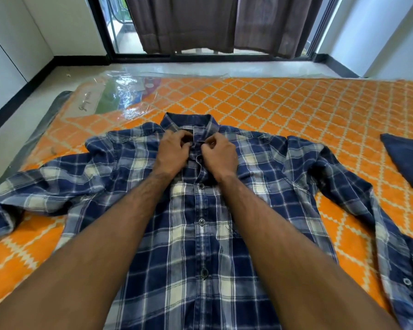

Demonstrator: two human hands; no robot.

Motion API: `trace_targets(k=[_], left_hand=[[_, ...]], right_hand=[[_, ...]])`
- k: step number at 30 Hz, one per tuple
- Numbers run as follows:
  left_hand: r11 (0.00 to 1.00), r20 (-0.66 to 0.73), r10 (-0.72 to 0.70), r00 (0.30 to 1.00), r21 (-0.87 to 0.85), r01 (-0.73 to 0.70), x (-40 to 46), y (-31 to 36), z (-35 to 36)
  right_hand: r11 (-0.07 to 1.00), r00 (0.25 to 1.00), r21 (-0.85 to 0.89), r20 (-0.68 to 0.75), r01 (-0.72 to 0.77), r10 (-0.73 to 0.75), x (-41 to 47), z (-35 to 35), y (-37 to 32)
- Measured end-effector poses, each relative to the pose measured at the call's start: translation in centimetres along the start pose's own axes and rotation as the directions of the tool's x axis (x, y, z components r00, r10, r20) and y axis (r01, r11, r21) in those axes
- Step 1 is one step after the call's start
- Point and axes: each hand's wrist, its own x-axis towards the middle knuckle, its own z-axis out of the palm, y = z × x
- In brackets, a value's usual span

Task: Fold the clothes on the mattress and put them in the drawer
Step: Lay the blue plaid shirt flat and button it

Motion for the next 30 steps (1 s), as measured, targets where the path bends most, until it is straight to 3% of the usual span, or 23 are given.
trace_targets(k=[7, 14, 19, 30], left_hand=[[1.0, -0.075, -0.003, 0.997, -0.001, 0.003, -0.9, 0.7, -0.2], [0.999, -0.09, -0.04, 0.995, -0.024, 0.038, -1.0, 0.7, 0.2], [0.982, -0.138, -0.095, 0.986, -0.176, 0.07, -1.4, 0.5, 0.1], [0.878, -0.017, -0.244, 0.97, -0.429, 0.213, -1.6, 3.1, 0.7]], right_hand=[[0.966, 1.0, 0.257, -0.018, -0.001, 0.006, -0.3, -0.8, 0.7], [0.949, 0.996, 0.306, -0.077, 0.072, -0.05, -0.9, -0.6, 1.3], [0.947, 0.991, 0.293, -0.066, 0.133, -0.119, -1.2, -0.6, 1.3], [0.915, 0.997, 0.401, -0.078, 0.031, 0.0, -0.6, -0.2, 1.9]])
